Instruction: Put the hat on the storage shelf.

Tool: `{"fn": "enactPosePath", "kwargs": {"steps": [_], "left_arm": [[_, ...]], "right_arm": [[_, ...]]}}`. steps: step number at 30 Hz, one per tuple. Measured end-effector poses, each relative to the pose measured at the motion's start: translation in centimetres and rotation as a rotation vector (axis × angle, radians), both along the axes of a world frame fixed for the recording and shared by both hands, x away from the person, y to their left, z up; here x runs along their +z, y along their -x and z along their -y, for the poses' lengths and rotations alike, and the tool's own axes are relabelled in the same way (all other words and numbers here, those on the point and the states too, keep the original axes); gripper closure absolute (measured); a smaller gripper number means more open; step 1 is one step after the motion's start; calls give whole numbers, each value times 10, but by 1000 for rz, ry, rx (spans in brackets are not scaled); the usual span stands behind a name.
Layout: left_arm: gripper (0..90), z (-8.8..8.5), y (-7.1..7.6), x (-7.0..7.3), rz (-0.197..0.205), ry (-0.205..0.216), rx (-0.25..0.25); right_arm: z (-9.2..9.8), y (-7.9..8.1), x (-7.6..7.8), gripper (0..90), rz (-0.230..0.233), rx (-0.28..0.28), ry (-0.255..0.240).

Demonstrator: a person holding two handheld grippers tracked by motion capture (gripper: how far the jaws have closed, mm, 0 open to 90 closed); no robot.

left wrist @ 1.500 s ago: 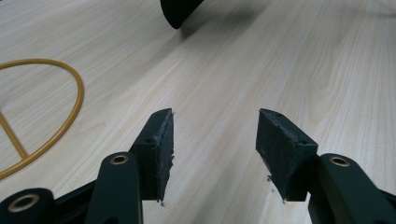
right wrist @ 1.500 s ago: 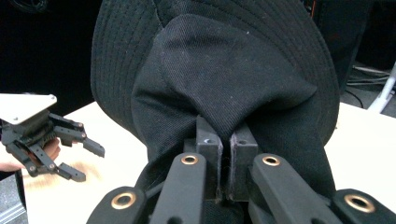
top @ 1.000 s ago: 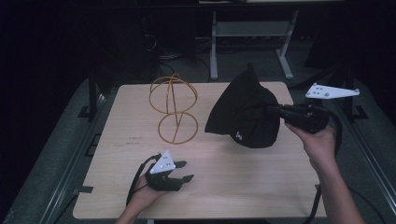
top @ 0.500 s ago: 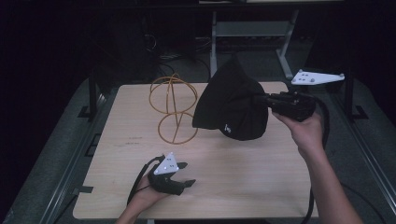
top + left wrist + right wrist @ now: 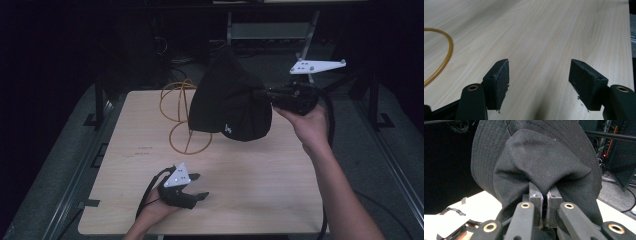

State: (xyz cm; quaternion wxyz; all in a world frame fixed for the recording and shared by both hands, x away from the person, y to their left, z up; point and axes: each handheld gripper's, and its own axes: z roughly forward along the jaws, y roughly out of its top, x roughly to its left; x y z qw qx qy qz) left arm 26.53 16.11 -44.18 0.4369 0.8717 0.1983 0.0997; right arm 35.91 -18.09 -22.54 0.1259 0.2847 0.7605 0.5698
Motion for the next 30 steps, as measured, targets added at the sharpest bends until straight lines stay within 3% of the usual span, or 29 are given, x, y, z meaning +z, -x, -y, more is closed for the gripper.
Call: {"fn": "enactPosePath", "kwargs": {"steps": [9,23,30], "left_arm": [[324,1,-1,-1,-2,6,-4],[324,-3,-3,-1,8,30,21],[324,-2,-4,0,19,43,5]], "right_arm": [[-22,-13,12,858,0,14,17],[-72,-33,29,859,3,64,74],[-86,-44,33,858,-7,69,70]]}}
